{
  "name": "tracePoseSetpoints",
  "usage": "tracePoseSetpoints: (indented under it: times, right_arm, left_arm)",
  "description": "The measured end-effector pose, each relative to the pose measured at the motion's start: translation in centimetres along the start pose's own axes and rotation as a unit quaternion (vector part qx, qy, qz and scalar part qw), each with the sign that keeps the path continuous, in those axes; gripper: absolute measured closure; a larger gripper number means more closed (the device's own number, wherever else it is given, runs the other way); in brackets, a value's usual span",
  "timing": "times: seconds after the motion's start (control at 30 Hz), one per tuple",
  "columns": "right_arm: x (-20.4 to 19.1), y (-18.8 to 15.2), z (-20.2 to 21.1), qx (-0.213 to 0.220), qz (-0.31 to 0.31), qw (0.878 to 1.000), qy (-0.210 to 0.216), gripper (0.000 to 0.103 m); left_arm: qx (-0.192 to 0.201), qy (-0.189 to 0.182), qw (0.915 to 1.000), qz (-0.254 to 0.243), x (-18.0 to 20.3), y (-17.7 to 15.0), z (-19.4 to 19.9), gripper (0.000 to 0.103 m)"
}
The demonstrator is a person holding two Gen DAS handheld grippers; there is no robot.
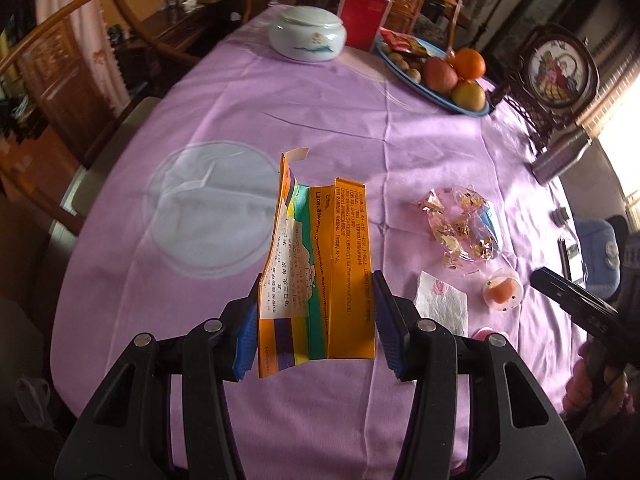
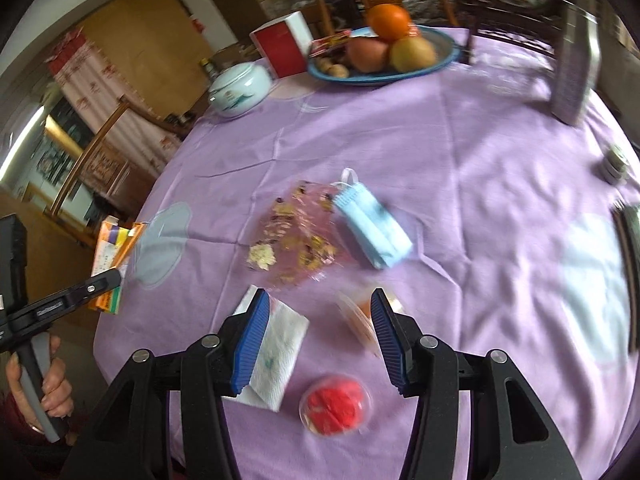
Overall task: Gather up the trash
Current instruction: 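Grasp the pink floral cellophane wrapper with the right tool while the left tool holds the box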
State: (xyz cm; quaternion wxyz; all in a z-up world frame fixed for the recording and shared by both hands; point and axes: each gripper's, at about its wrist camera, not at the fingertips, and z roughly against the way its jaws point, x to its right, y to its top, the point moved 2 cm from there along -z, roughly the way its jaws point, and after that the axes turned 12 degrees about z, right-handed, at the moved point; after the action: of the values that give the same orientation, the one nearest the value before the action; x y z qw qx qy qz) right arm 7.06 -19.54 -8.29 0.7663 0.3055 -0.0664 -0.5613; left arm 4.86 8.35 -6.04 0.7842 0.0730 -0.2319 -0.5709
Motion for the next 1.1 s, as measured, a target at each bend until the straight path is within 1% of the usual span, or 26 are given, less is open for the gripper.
tracePoseSetpoints:
  times: [0.1, 0.23, 0.37, 0.4, 0.43, 0.5, 0.53, 0.57, 0.67, 0.8, 0.87, 0.9, 1.03, 1.07, 1.1]
  right_arm:
    - [-0.4, 1.1, -1.6, -0.006, 0.022, 1.000, -0.001, 0.051]
    - [-0.6, 2.1, -3.9, -0.018, 0.049, 0.999, -0.005, 0.051]
    - [-0.3, 2.2, -5.9, -0.037, 0.052, 0.998, -0.002, 0.051]
    - [-0.2, 2.2, -6.3, -0.041, 0.051, 0.998, -0.002, 0.054]
    - [-0.1, 2.2, -6.8, -0.047, 0.051, 0.998, -0.002, 0.059]
    - [-0.2, 2.3, -7.4, -0.053, 0.049, 0.997, 0.007, 0.095]
    - [-0.2, 2.3, -7.4, -0.053, 0.046, 0.997, 0.013, 0.100]
    - [-0.3, 2.2, -7.2, -0.048, 0.042, 0.998, 0.017, 0.102]
    - [-0.9, 2.2, -5.1, -0.021, 0.042, 0.999, 0.020, 0.102]
    - [-1.7, 2.2, -2.3, 0.003, 0.056, 0.998, 0.023, 0.102]
    - [-2.0, 2.1, -1.7, 0.000, 0.062, 0.998, 0.029, 0.102]
    - [-2.1, 2.0, -1.8, -0.004, 0.060, 0.998, 0.034, 0.099]
    - [-2.1, 2.2, -2.9, -0.011, 0.055, 0.998, 0.031, 0.097]
    - [-2.1, 2.5, -3.5, -0.011, 0.055, 0.998, 0.025, 0.092]
    - [-2.1, 2.7, -3.9, -0.011, 0.056, 0.998, 0.020, 0.079]
  left_arm:
    - [0.008, 0.010, 0.9997, 0.020, -1.0, -0.5, 1.2, 0.053]
    - [0.021, 0.033, 0.9980, 0.049, -2.7, -1.4, 2.9, 0.053]
    - [0.029, 0.052, 0.9955, 0.073, -4.2, -2.6, 4.2, 0.053]
    - [0.031, 0.058, 0.9946, 0.080, -4.6, -3.0, 4.6, 0.053]
    - [0.032, 0.061, 0.9941, 0.084, -4.9, -3.2, 4.8, 0.053]
    - [0.035, 0.066, 0.9926, 0.095, -5.6, -3.7, 5.4, 0.053]
    - [0.036, 0.068, 0.9922, 0.098, -5.8, -3.9, 5.6, 0.053]
    - [0.038, 0.069, 0.9917, 0.102, -6.1, -4.0, 5.8, 0.053]
    - [0.043, 0.062, 0.9911, 0.109, -6.3, -4.0, 6.2, 0.053]
    - [0.052, 0.045, 0.9927, 0.099, -5.6, -3.4, 6.1, 0.053]
    - [0.051, 0.037, 0.9937, 0.093, -5.2, -3.1, 5.9, 0.053]
    - [0.050, 0.033, 0.9941, 0.090, -4.9, -3.0, 5.7, 0.053]
    - [0.053, 0.029, 0.9950, 0.080, -4.5, -2.9, 5.9, 0.053]
    - [0.055, 0.032, 0.9949, 0.078, -4.6, -3.0, 6.1, 0.053]
    - [0.057, 0.036, 0.9946, 0.079, -4.8, -3.1, 6.4, 0.053]
